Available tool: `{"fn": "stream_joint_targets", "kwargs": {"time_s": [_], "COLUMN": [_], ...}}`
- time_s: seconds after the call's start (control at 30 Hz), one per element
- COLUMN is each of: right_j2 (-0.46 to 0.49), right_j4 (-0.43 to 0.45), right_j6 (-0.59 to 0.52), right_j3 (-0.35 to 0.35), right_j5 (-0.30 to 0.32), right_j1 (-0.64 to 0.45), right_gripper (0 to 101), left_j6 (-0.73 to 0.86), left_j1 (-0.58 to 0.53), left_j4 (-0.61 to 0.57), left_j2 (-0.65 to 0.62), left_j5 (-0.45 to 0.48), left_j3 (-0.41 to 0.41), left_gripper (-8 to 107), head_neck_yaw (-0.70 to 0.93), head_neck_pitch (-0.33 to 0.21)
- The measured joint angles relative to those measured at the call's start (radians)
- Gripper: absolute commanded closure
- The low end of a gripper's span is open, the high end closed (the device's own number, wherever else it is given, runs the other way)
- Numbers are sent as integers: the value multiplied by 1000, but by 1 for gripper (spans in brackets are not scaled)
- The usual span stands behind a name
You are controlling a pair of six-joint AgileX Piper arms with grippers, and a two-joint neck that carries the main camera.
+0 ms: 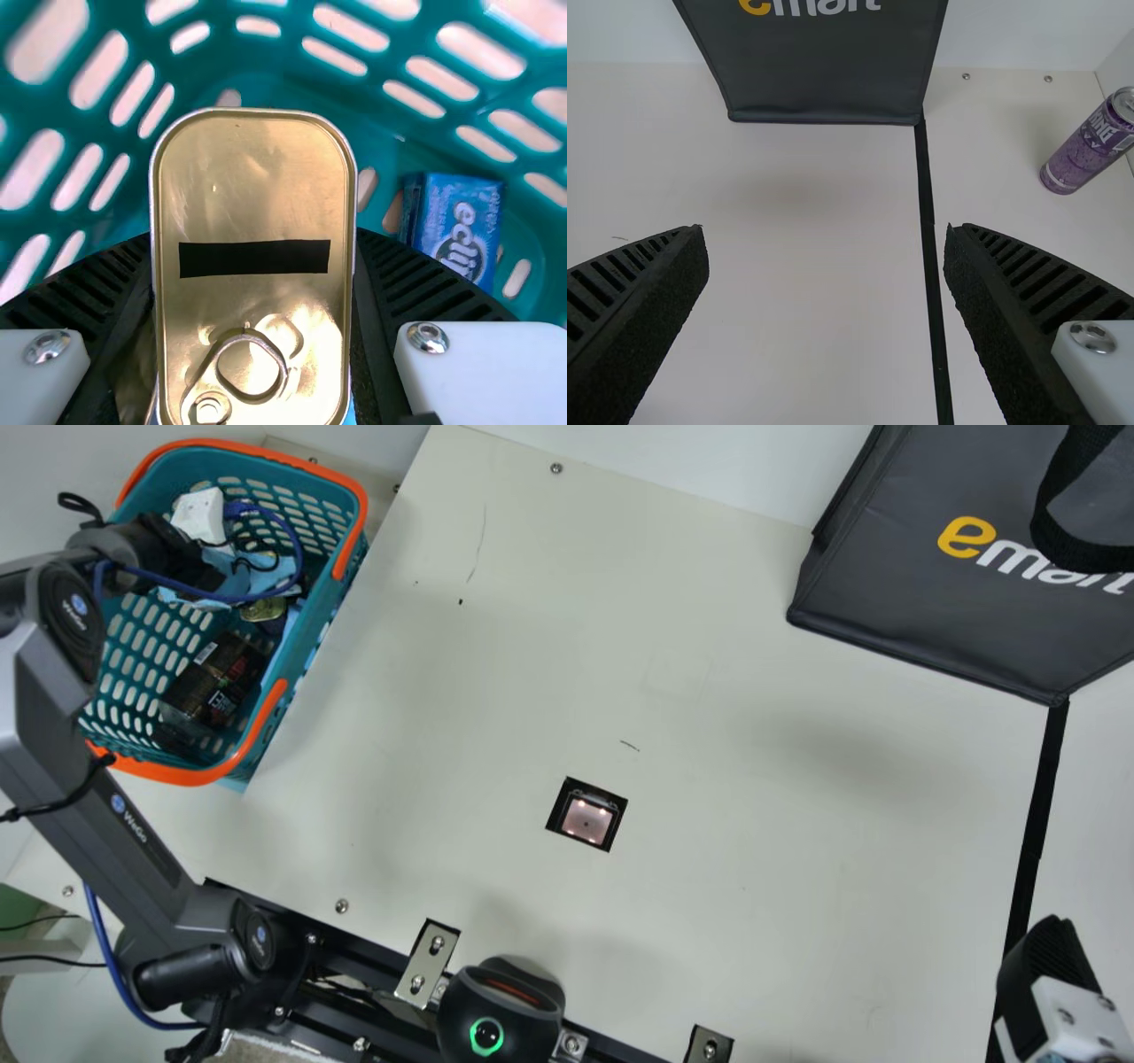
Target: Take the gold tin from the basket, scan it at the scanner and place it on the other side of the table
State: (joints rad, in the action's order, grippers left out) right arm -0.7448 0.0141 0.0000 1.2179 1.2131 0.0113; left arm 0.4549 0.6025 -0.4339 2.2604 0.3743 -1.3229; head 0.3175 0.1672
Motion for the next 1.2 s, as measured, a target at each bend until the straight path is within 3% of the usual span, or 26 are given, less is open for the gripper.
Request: {"fn": "stream_joint_targets", "kwargs": {"time_s": [0.63, 1.2], "right_j2": [0, 0], "right_j4": [0, 0], "right_j6": [0, 0], "right_j3": [0, 0], "right_j5": [0, 0], "right_j1": [0, 0], "right_gripper": [6, 6], "left_j6": [174, 91], "left_j1": [48, 62], "left_j4": [-157, -19], "left_j2": [-255, -538], "left_j5": [3, 141], "left_j3": [167, 263], "left_gripper": [107, 107], "head_neck_yaw": [0, 0], "head_neck_pitch": [0, 0]}}
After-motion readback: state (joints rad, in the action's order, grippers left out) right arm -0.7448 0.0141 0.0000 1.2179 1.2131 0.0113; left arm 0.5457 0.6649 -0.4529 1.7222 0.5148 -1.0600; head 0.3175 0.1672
